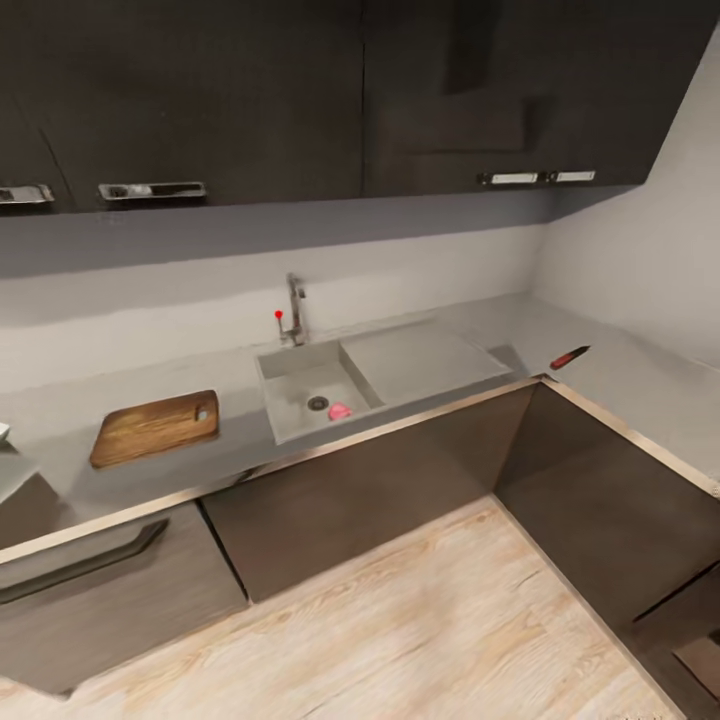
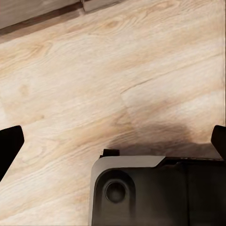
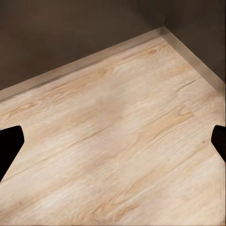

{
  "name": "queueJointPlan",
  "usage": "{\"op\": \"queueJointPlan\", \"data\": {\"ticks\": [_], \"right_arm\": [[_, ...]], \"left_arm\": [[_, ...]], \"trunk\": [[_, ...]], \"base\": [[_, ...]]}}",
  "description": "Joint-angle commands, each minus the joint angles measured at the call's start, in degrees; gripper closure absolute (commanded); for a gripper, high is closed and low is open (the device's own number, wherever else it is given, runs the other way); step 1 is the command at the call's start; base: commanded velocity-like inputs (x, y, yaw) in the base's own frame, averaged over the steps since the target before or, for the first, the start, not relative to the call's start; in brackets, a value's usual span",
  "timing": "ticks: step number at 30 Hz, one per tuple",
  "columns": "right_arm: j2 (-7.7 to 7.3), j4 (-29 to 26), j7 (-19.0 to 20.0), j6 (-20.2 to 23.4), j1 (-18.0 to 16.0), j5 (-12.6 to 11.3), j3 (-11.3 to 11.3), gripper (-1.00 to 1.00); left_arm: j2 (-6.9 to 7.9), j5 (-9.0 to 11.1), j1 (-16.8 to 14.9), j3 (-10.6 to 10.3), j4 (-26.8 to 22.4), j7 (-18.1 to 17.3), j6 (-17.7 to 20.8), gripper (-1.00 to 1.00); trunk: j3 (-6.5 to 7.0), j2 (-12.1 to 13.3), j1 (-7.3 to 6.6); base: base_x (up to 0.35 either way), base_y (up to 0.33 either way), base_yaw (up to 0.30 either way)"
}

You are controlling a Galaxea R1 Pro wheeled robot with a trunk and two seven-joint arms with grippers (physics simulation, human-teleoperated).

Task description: In the kitchen, take the Vidalia onion out of the sink, dice it on the chopping board with the paring knife, put the diced onion into the bowl on the countertop, then place both the paring knife and the chopping board into the sink.

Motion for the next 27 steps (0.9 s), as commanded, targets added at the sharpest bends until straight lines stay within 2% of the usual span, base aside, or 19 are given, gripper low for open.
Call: {"op": "queueJointPlan", "data": {"ticks": [1, 5, 10, 23, 27], "right_arm": [[0.04, 0.0, -0.4, -0.1, -0.1, 0.6, -0.2, -1.00], [0.04, 0.0, -0.4, -0.1, -0.1, 0.6, -0.2, -1.00], [0.04, 0.0, -0.4, -0.1, 0.0, 0.6, -0.2, -1.00], [0.04, 0.6, -0.4, -0.1, 0.0, 0.7, -0.1, -1.00], [0.04, 0.8, -0.4, -0.1, 0.0, 0.7, -0.1, -1.00]], "left_arm": [[0.00, 0.1, 0.0, 0.0, -0.1, 0.0, -0.1, -1.00], [-0.02, 0.1, 0.0, 0.0, -0.1, 0.0, -0.1, -1.00], [-0.01, 0.1, 0.0, 0.0, -0.1, 0.0, -0.1, -1.00], [0.02, 0.1, 0.0, 0.0, -0.4, 0.0, -0.2, -1.00], [0.00, 0.1, 0.0, -0.1, -0.4, 0.0, -0.2, -1.00]], "trunk": [[-0.06, -0.1, 0.06], [0.07, -0.1, 0.06], [0.11, -0.1, 0.06], [0.11, -0.1, 0.06], [0.17, -0.1, 0.06]], "base": [[0.213, -0.207, -0.251], [0.207, -0.201, -0.191], [0.163, -0.163, -0.045], [0.010, -0.012, -0.004], [0.000, 0.000, -0.164]]}}
